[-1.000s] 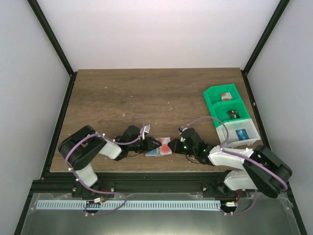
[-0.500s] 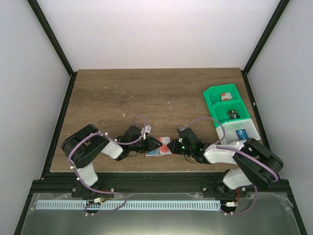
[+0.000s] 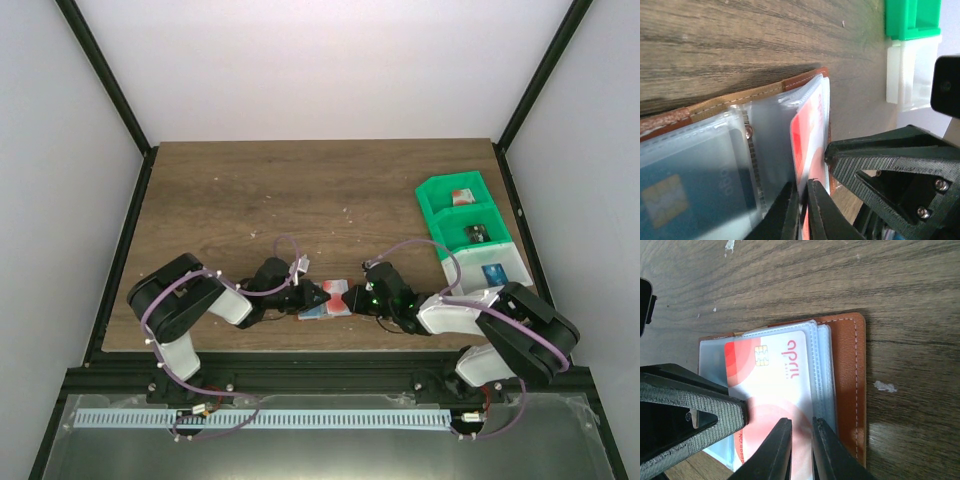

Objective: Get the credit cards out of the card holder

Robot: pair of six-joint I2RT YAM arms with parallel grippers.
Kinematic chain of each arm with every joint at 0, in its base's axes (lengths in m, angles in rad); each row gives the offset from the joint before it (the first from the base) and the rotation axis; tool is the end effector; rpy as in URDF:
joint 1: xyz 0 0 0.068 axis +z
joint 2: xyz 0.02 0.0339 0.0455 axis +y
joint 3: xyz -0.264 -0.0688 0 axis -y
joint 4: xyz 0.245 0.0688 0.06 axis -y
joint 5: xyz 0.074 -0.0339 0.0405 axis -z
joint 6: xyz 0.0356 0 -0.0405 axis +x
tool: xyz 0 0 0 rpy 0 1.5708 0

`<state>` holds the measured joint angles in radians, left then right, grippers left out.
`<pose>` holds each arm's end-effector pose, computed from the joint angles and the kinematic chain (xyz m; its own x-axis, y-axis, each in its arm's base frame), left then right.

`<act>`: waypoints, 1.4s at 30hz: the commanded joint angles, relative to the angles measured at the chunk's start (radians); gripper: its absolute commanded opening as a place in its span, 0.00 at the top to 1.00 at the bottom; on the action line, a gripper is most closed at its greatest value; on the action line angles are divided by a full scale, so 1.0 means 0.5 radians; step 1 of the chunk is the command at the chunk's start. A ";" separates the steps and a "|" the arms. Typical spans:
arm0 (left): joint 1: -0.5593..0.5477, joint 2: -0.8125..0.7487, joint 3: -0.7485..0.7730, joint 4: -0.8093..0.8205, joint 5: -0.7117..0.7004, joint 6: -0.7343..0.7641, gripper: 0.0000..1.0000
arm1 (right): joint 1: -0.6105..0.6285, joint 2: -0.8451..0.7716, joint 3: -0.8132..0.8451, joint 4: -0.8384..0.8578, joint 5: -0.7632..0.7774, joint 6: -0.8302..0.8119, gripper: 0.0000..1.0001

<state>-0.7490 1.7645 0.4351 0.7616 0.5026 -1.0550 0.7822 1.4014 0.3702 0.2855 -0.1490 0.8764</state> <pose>0.1907 -0.2007 0.0924 -0.9721 -0.1371 -0.1905 0.0984 0.4987 -0.8612 0.1616 0.1680 0.1203 -0.9031 0.1740 -0.3927 -0.1257 0.7672 0.6290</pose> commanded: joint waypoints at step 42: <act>0.078 -0.014 -0.052 0.002 0.138 0.027 1.00 | 0.016 -0.003 -0.038 -0.097 0.049 0.011 0.87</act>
<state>-0.7174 1.7531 0.4229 0.7540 0.5629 -1.0649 0.7822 1.3972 0.3599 0.2913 -0.1410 0.8772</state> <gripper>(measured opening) 0.076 0.130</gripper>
